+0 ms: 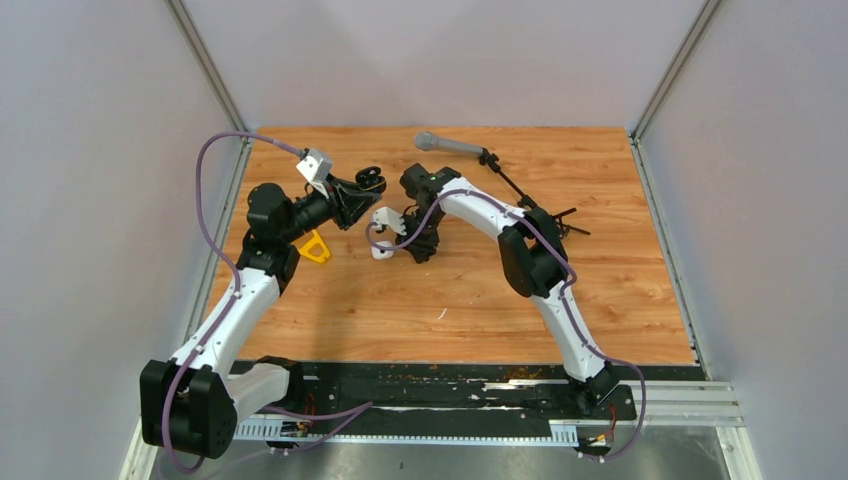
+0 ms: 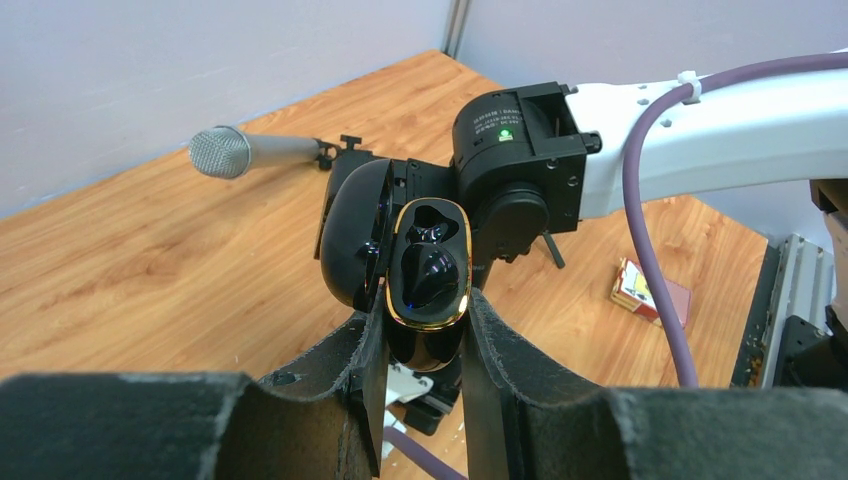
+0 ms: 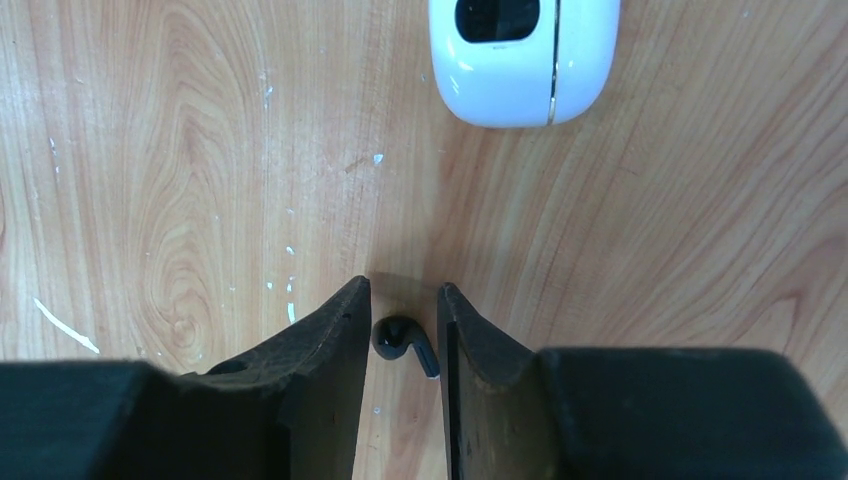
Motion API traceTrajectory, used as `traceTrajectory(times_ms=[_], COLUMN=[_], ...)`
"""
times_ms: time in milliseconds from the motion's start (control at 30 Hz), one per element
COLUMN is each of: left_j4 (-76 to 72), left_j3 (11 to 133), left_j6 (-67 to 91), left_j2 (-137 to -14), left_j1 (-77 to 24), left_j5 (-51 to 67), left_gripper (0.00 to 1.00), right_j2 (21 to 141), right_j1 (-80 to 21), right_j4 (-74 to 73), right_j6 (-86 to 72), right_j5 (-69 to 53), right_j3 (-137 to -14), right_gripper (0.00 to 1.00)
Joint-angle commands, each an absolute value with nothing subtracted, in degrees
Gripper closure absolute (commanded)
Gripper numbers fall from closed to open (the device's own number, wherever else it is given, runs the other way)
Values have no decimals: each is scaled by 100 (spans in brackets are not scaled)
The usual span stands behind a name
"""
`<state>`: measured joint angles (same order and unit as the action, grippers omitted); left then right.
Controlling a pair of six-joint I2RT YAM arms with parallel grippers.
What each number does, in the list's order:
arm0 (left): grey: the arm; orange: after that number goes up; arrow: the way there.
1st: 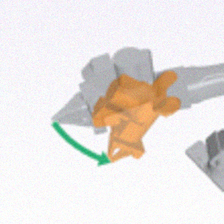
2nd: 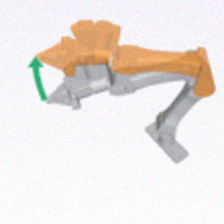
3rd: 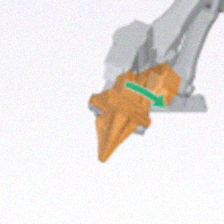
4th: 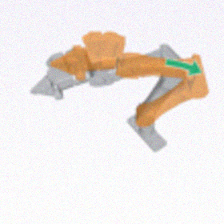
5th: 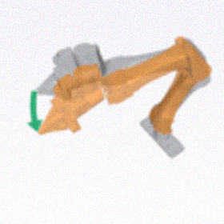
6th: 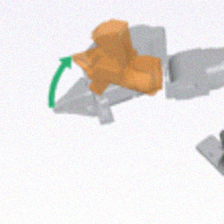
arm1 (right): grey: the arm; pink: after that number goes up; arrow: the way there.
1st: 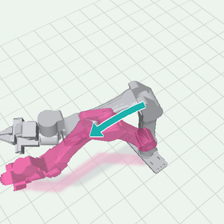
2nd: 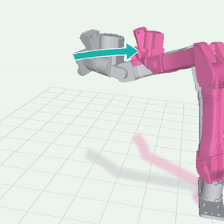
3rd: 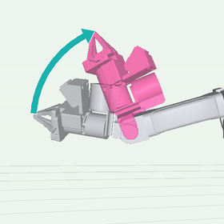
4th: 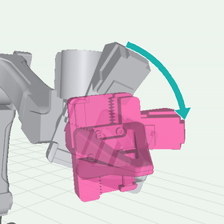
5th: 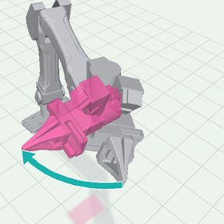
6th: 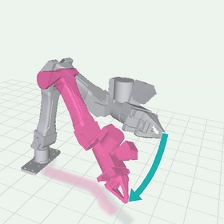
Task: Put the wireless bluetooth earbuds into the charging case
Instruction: Pick up the earbud from the center of the board.
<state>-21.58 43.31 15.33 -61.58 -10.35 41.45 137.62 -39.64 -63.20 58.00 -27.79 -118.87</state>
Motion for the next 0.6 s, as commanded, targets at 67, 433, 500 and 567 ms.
traceTrajectory(times_ms=[67, 433, 500, 567], left_j4=[-2215, -2258, -2213, -2176], left_j3=[4542, 4534, 4544, 4537], left_j6=[1518, 1580, 1550, 1540], left_j2=[-6099, -6102, -6073, -6052], left_j1=[-1002, -1002, -1002, -1002], left_j5=[4155, 4157, 4157, 4159], left_gripper=[100, 100, 100, 100], right_j2=[13605, 13598, 13673, 13711], right_j1=[-3780, -3612, -3604, -3598], right_j4=[-6589, -6187, -6171, -6126], right_j6=[5870, 5512, 5484, 5427], right_j5=[-3267, -2964, -2945, -2944], right_j3=[-12197, -12251, -12359, -12444], right_gripper=[67, 69, 69, 69])
